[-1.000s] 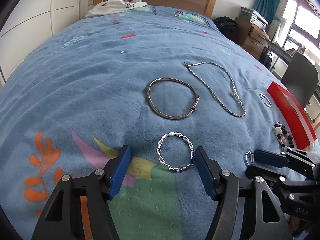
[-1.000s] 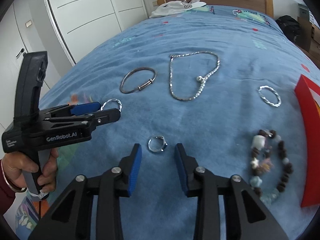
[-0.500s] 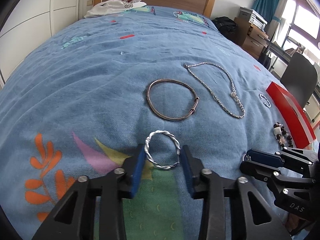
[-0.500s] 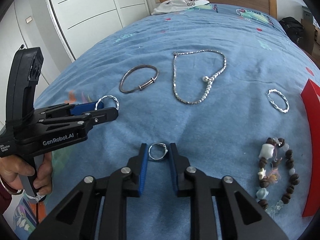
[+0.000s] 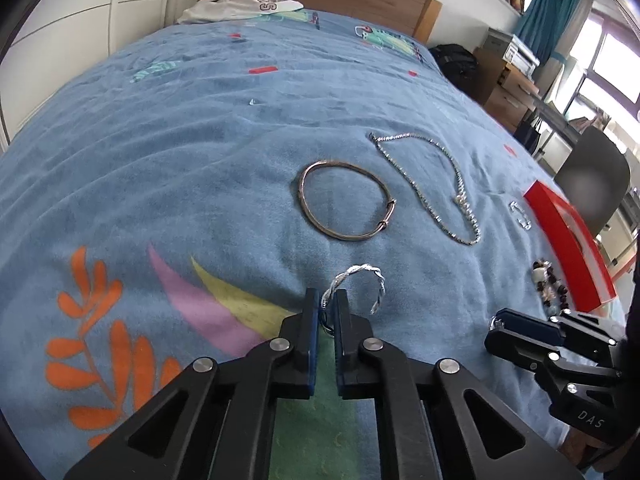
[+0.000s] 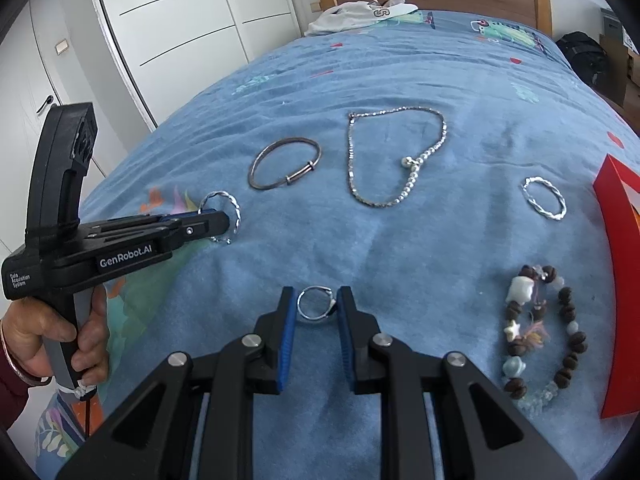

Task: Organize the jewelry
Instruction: 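Grasp the twisted silver hoop with the left tool while the right tool grasps a silver ring, then carry the hoop and ring into the red box and open both tools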

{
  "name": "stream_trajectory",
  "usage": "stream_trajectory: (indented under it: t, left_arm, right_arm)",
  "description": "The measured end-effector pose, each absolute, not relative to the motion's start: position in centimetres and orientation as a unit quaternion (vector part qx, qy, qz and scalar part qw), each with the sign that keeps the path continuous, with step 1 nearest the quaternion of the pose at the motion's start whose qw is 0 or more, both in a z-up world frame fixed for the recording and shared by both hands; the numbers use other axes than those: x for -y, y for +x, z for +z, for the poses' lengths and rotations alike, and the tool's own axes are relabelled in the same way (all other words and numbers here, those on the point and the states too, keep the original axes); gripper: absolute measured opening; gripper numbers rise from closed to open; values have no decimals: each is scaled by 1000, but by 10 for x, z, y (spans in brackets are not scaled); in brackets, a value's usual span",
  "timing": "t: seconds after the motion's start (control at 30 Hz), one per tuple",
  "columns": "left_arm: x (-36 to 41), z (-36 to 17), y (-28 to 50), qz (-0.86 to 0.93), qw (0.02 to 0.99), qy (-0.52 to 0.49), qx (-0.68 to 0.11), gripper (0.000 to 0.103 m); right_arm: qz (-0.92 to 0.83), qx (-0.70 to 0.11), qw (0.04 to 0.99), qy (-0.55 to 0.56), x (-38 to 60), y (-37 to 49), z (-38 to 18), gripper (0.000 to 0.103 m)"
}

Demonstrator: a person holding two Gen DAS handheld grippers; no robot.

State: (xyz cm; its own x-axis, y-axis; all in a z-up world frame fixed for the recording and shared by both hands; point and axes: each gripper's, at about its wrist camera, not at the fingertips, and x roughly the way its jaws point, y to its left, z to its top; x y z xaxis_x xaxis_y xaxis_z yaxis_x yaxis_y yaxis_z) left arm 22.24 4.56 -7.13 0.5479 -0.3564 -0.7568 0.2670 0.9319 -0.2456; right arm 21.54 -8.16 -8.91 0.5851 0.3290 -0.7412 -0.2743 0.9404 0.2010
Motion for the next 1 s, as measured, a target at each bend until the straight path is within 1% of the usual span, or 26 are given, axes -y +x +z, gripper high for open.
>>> stream_trajectory:
  t: [0.1, 0.3, 0.6, 0.8, 1.0]
  left_arm:
    - [-44, -68, 221, -179, 879, -51, -439, 4]
    - [-38, -55, 216, -179, 882, -41, -434, 4]
    - [-17, -25, 201, -195, 884, -35, -424, 4]
    - [19, 0, 190, -229, 882, -30, -411, 4]
    - [82, 20, 182, -279, 872, -20, -402, 4]
  right_arm:
    - [172, -421, 890, 34, 83, 214, -87, 20]
    - [174, -413, 893, 43, 89, 208, -78, 19]
    - [155, -387, 907, 61, 124, 180, -47, 19]
    - [121, -369, 918, 77, 174, 152, -24, 19]
    - [63, -358, 927, 94, 249, 127, -4, 19]
